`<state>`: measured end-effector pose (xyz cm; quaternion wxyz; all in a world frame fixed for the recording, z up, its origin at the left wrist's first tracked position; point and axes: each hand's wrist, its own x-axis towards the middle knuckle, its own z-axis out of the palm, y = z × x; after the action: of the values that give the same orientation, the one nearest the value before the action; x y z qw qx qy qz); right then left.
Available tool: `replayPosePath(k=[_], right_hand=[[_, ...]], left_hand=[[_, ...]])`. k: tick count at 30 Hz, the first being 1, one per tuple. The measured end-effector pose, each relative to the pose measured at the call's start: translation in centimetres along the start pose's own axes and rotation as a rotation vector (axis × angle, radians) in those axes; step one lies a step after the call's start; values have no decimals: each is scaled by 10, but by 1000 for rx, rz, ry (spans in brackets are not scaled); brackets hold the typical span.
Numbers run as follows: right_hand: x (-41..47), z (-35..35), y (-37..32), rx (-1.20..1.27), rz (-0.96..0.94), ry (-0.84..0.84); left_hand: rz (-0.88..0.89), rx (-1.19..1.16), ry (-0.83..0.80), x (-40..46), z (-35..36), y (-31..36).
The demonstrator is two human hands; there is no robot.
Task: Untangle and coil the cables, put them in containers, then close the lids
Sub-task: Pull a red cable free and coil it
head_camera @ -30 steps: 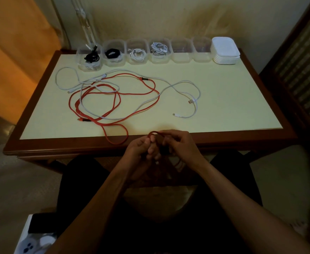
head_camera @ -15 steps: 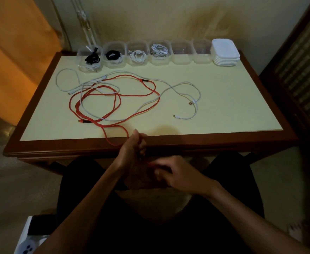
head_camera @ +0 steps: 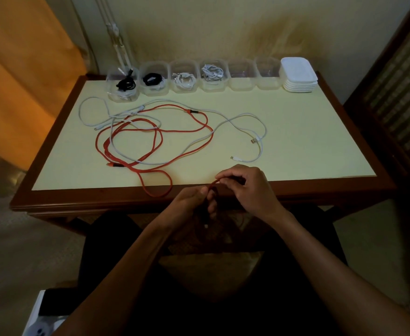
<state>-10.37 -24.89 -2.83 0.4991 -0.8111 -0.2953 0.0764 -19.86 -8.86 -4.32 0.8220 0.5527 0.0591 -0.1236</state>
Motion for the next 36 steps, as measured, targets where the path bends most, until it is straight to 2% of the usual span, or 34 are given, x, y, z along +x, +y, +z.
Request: replayPosePath(k=[4,8,10,12,14,16,17,20,22,23,25,29,32,36], right_hand=[[0,2,7,89,6,6],[-10,17,17,128,72,21],[-22,29,18,137,154,-53],[-39,38,18,86,195,-221],[-55,40,13,48,199,-436],[-63,34,4,50,207,-603],[-65,29,-1,65,214,-624],[-56,12,-16,29,140,-479],[-43,4,-20,-31,54,-319],[-36,1,-20,-46,33,-247],[-22,-4,-19,-56,20,-133],[-7,-11,-11,-93,25,18],[-3,-12,-3,-99,88,71],[-3,-10,4,-103,116,85]], left_hand=[[13,-197,-36,0,6,6],[39,-513,46,0,20,25],[96,-667,107,3,19,35],[158,-744,192,7,8,43],[180,-675,317,11,-9,48],[165,-463,453,12,-24,47],[136,-315,499,12,-29,45],[-42,241,501,13,-28,35],[-110,494,373,11,-21,23],[-100,527,286,10,-18,17],[-76,474,159,6,-10,6],[-32,254,67,6,-4,-2],[-5,138,12,8,-5,-2],[22,179,-66,6,-8,-1]])
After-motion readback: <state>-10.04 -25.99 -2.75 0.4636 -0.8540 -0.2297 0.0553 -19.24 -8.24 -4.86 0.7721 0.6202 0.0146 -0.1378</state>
